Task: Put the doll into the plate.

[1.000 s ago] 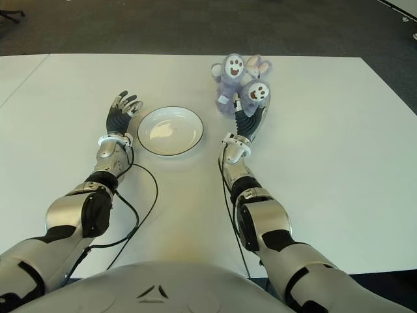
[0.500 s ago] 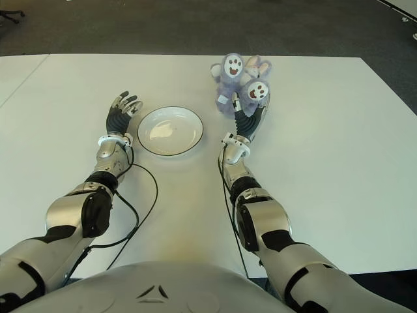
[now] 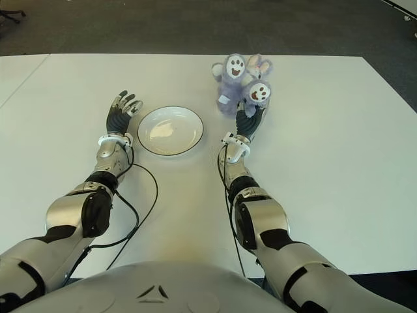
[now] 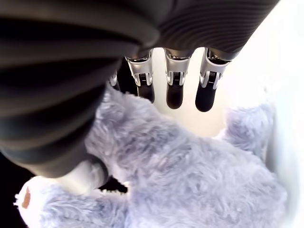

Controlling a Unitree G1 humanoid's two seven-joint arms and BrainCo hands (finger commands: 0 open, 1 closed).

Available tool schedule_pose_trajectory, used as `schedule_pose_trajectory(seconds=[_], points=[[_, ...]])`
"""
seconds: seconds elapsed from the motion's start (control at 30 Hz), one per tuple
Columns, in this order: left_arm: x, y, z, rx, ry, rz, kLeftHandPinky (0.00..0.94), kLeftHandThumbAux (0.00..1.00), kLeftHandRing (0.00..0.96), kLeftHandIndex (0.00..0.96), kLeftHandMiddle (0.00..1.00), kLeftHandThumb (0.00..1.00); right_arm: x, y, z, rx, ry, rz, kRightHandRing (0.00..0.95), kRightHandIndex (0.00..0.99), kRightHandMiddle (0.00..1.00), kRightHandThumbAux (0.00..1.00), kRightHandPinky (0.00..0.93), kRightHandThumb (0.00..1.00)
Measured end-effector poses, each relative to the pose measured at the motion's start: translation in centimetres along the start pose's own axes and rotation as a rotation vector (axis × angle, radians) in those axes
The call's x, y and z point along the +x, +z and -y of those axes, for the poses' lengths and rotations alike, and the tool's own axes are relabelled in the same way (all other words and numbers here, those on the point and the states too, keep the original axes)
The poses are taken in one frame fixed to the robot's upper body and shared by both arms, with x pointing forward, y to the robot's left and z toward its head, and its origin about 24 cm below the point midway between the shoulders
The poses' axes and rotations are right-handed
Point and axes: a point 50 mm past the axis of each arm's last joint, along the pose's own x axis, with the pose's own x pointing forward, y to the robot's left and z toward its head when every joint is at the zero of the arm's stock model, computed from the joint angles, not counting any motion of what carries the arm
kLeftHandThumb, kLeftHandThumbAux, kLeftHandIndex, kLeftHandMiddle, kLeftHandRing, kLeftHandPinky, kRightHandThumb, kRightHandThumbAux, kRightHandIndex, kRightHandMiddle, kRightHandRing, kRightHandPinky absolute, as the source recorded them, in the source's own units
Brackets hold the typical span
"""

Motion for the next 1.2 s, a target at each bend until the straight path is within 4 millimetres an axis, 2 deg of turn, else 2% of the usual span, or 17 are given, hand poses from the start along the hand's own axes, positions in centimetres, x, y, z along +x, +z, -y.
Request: schedule_pose_trajectory(seconds=[0.1, 0.23, 0.27, 0.33, 0.57, 0.8, 1.13, 1.17, 1.2], points=[[0.00, 0.00, 0.01, -0.001, 0.000, 0.000, 0.174, 0.748, 0.204, 0.143, 0.223, 0.017, 0.12, -0.08, 0.00, 0.019, 0.015, -0.018, 0.307, 0.202, 0.180, 0.762, 0.352, 0.731], [0.00, 0.00, 0.01, -0.001, 0.000, 0.000, 0.179, 0.747, 0.207, 0.143, 0.225, 0.028, 0.24, -0.09, 0.00, 0.044, 0.043, -0.025, 0.322, 0.220, 0.206, 0.775, 0.374, 0.702], [0.00, 0.00, 0.01, -0.001, 0.000, 0.000, 0.158, 0.748, 0.206, 0.142, 0.227, 0.032, 0.25, -0.08, -0.02, 0.049, 0.051, -0.026, 0.348, 0.355, 0.242, 0.742, 0.393, 0.703], [0.01, 0.01, 0.02, -0.001, 0.000, 0.000, 0.151, 0.748, 0.205, 0.142, 0.229, 0.033, 0.31, -0.06, -0.04, 0.066, 0.067, -0.028, 0.362, 0.397, 0.264, 0.732, 0.401, 0.702], [0.02, 0.02, 0.03, -0.002, 0.000, 0.001, 0.138, 0.746, 0.195, 0.139, 0.223, 0.002, 0.46, 0.05, 0.01, 0.129, 0.106, -0.030, 0.369, 0.399, 0.299, 0.733, 0.394, 0.697], [0.02, 0.03, 0.04, -0.003, 0.000, 0.001, 0.088, 0.719, 0.170, 0.137, 0.202, 0.000, 0.67, 0.23, 0.07, 0.168, 0.113, -0.028, 0.396, 0.401, 0.314, 0.733, 0.405, 0.701], [0.05, 0.07, 0.15, -0.003, -0.003, 0.002, 0.109, 0.721, 0.173, 0.156, 0.209, 0.000, 0.92, 0.27, 0.15, 0.205, 0.094, -0.047, 0.434, 0.402, 0.312, 0.732, 0.435, 0.715], [0.05, 0.07, 0.16, -0.003, -0.003, 0.002, 0.117, 0.720, 0.176, 0.155, 0.211, 0.000, 0.95, 0.27, 0.17, 0.207, 0.092, -0.049, 0.453, 0.419, 0.314, 0.693, 0.439, 0.885], [0.05, 0.07, 0.16, -0.003, -0.003, 0.002, 0.119, 0.720, 0.176, 0.155, 0.211, 0.000, 0.99, 0.28, 0.19, 0.208, 0.090, -0.049, 0.457, 0.423, 0.315, 0.683, 0.440, 0.927]])
